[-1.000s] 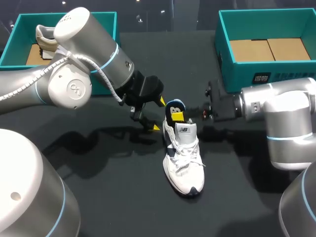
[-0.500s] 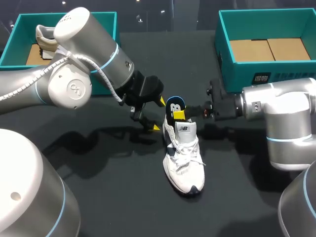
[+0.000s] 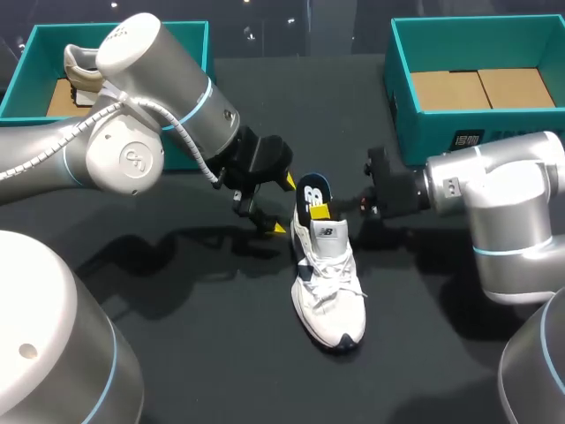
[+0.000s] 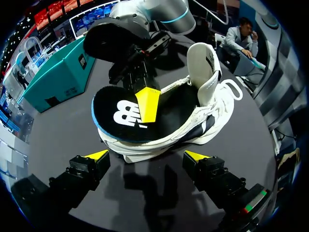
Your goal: Take the shoe out of the shoebox, open the shoe tongue, remove and reinsert the insole, then place the shoe into the shoebox
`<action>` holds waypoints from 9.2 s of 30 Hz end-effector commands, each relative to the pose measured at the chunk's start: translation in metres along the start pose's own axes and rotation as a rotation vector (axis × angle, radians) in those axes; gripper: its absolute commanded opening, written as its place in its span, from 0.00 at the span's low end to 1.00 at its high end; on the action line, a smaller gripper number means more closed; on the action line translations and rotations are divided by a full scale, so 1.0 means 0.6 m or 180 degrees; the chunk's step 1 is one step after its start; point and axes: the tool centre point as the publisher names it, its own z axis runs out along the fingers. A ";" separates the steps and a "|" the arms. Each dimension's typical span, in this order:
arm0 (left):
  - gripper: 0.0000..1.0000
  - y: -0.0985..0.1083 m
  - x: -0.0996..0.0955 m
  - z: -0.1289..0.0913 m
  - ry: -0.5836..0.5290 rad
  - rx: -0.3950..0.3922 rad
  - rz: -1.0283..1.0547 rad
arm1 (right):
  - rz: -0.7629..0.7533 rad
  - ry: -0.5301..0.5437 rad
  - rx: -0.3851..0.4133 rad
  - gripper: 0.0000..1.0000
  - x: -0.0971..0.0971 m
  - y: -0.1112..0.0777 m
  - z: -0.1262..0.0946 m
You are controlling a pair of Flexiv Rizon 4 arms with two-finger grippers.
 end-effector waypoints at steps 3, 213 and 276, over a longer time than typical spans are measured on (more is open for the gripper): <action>1.00 0.000 0.000 0.001 0.0001 -0.0005 0.0002 | 0.0188 -0.0201 0.0129 0.00 0.028 -0.013 -0.010; 1.00 0.190 -0.052 -0.323 0.0831 -0.0394 0.1190 | 0.0869 -0.2799 0.0894 0.00 0.097 0.082 -0.121; 1.00 0.274 -0.106 -0.380 0.0944 -0.0501 0.1140 | 0.0915 -0.3290 0.0748 0.00 -0.021 0.003 0.039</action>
